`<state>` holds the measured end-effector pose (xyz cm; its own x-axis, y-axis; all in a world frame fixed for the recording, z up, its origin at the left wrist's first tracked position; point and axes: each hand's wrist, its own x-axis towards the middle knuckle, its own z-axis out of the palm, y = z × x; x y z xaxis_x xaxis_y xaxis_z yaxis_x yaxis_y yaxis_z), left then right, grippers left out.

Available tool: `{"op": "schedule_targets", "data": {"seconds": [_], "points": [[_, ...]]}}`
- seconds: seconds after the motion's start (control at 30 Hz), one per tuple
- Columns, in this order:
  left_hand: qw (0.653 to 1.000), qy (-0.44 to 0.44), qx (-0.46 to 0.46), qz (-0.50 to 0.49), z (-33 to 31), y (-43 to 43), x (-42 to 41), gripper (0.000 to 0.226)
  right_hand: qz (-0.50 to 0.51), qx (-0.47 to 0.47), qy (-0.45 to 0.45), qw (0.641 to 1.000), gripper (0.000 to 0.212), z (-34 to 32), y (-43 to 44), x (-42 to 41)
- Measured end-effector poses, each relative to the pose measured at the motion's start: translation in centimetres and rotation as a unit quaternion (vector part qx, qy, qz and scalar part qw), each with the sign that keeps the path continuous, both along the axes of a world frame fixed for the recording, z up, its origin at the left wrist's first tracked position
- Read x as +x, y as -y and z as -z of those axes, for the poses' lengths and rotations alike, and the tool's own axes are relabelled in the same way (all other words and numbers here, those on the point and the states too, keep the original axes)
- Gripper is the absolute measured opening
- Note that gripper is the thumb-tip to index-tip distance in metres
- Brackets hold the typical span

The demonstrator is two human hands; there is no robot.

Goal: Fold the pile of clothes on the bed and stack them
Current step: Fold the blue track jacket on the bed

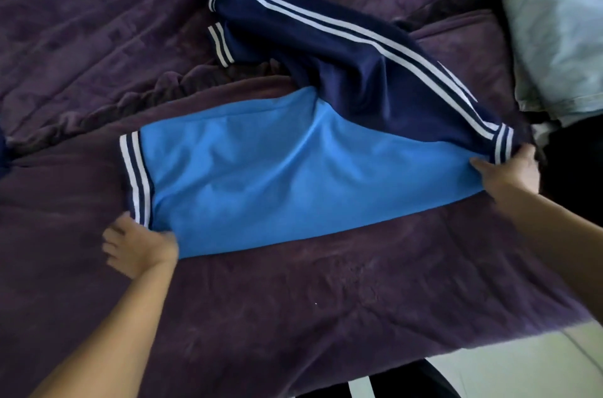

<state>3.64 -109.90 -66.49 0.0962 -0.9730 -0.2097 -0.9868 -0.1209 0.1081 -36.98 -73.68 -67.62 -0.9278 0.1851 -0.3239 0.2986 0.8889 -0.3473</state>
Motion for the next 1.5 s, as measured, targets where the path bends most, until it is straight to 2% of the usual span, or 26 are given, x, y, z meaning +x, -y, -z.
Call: {"op": "schedule_targets", "data": {"seconds": [0.1, 0.17, 0.27, 0.33, 0.4, 0.47, 0.53, 0.63, 0.7, 0.8, 0.87, 1.0, 1.07, 1.13, 1.23, 1.27, 1.37, 1.4, 1.5], "points": [[0.976, -0.029, -0.043, 0.209, 0.0, -3.6, -3.9, 0.059, -0.030, -0.006, -0.020, 0.999, 0.071, -0.2, 0.5, 0.2], [0.955, -0.023, 0.021, 0.296, 0.4, -5.5, -7.0, 0.054, -0.016, -0.020, -0.002, 1.000, 0.058, -0.4, -0.3, -0.1], [0.921, -0.002, 0.152, 0.359, 1.0, -6.8, -11.2, 0.047, -0.022, 0.042, 0.026, 0.999, 0.052, -1.3, -1.6, -0.9], [0.918, -0.019, 0.145, 0.368, 0.7, -6.7, -13.9, 0.038, -0.089, 0.095, -0.017, 0.991, 0.060, -2.0, -0.8, -1.3], [0.924, -0.078, 0.089, 0.363, 0.1, -5.8, -16.6, 0.025, -0.186, 0.073, -0.113, 0.973, 0.065, -3.0, 1.2, -1.6], [0.927, -0.138, 0.044, 0.347, -0.4, -4.4, -19.5, 0.017, -0.270, -0.003, -0.154, 0.950, 0.054, -3.9, 4.1, -2.3], [0.937, -0.185, 0.046, 0.294, -0.7, -2.7, -22.4, 0.012, -0.318, -0.051, -0.122, 0.939, 0.043, -3.9, 7.2, -3.4], [0.949, -0.263, 0.067, 0.164, -0.5, -0.2, -26.3, 0.014, -0.416, -0.024, -0.133, 0.899, 0.046, -2.2, 10.8, -4.3], [0.940, -0.312, 0.104, 0.088, 0.2, 1.4, -28.4, 0.013, -0.477, 0.017, -0.147, 0.866, 0.048, -0.2, 11.6, -5.0], [0.898, -0.379, 0.224, -0.008, 1.7, 2.8, -30.9, 0.015, -0.460, 0.074, -0.108, 0.878, 0.048, 3.1, 10.5, -6.9], [0.864, -0.414, 0.280, -0.069, 2.4, 3.5, -32.2, 0.029, -0.456, 0.083, -0.115, 0.878, 0.049, 4.6, 9.5, -7.5], [0.807, -0.483, 0.289, -0.177, 3.2, 7.0, -34.8, 0.057, -0.453, 0.087, -0.150, 0.874, 0.052, 6.3, 9.5, -7.2], [0.775, -0.515, 0.317, -0.184, 3.0, 8.7, -36.5, 0.056, -0.444, 0.086, -0.158, 0.878, 0.053, 6.9, 9.9, -7.2], [0.756, -0.536, 0.331, -0.180, 2.4, 9.8, -38.6, 0.040, -0.444, 0.089, -0.163, 0.876, 0.053, 7.2, 9.9, -7.4], [0.799, -0.512, 0.262, -0.174, 0.4, 12.5, -41.8, 0.009, -0.446, 0.107, -0.178, 0.870, 0.053, 7.8, 9.8, -7.6], [0.801, -0.519, 0.248, -0.168, -0.6, 13.7, -42.8, 0.012, -0.446, 0.112, -0.183, 0.869, 0.052, 8.0, 9.8, -7.6], [0.760, -0.582, 0.223, -0.185, -2.3, 15.9, -44.4, 0.013, -0.441, 0.124, -0.191, 0.868, 0.052, 8.5, 9.9, -7.7], [0.757, -0.584, 0.223, -0.189, -2.0, 16.4, -44.0, 0.012, -0.440, 0.124, -0.191, 0.869, 0.052, 8.5, 9.9, -7.7], [0.780, -0.529, 0.267, -0.201, 1.2, 17.1, -41.4, 0.006, -0.435, 0.121, -0.200, 0.869, 0.052, 8.5, 10.0, -7.7]]}}
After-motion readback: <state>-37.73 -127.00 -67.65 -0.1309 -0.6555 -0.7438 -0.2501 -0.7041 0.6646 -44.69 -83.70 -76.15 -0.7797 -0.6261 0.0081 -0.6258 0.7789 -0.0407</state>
